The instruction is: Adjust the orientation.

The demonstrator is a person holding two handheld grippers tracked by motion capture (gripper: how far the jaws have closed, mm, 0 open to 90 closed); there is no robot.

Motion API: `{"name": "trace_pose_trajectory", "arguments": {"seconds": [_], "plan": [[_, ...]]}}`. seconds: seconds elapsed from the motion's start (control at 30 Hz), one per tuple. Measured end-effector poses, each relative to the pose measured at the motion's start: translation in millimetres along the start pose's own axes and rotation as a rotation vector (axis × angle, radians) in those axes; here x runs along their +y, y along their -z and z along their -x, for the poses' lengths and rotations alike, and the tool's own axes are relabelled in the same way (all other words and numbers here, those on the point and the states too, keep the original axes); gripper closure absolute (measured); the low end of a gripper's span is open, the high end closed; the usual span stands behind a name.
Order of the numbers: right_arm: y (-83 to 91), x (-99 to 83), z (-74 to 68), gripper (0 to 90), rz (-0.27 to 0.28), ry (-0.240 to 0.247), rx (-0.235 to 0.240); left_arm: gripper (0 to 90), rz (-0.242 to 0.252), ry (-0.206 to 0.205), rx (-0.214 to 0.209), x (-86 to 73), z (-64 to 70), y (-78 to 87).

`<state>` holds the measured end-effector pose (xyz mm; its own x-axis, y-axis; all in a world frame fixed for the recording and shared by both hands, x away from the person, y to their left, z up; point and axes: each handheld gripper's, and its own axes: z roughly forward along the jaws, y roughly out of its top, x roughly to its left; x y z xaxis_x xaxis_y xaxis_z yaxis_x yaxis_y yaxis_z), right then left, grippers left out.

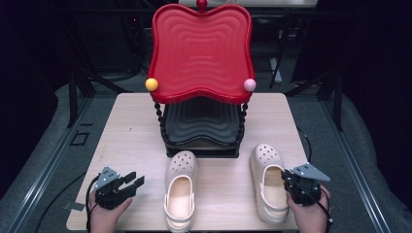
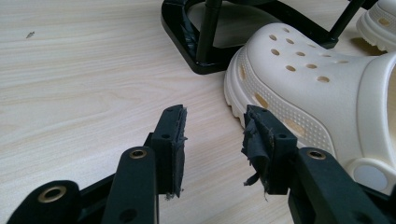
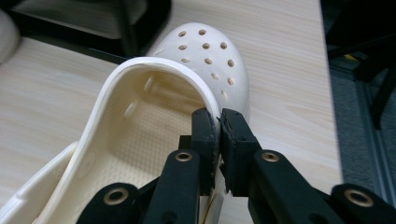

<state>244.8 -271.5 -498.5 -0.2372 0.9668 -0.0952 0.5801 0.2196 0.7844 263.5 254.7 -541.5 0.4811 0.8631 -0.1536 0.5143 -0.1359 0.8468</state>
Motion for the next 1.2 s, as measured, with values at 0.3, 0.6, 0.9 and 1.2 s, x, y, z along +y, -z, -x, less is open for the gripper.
{"name": "trace_pose_trajectory", "arguments": {"seconds": [0.3, 0.6, 0.9, 1.2], "plan": [[13.8, 3.4, -49.7, 84.3, -0.004, 0.018, 0.107, 58.1, 0.003, -0.009, -0.024, -0.7, 8.8, 0.7], [-2.7, 0.9, -89.0, 84.2, -0.025, 0.082, 0.148, 58.0, 0.006, -0.04, -0.071, 1.0, 26.9, -1.0], [-17.6, 7.3, -111.3, 83.8, -0.015, 0.072, 0.168, 57.2, 0.006, -0.064, -0.124, 4.0, 44.7, -1.5], [-21.6, 12.0, -127.1, 83.3, 0.009, 0.059, 0.212, 56.3, -0.018, -0.03, -0.189, 7.5, 61.9, -12.6]]}}
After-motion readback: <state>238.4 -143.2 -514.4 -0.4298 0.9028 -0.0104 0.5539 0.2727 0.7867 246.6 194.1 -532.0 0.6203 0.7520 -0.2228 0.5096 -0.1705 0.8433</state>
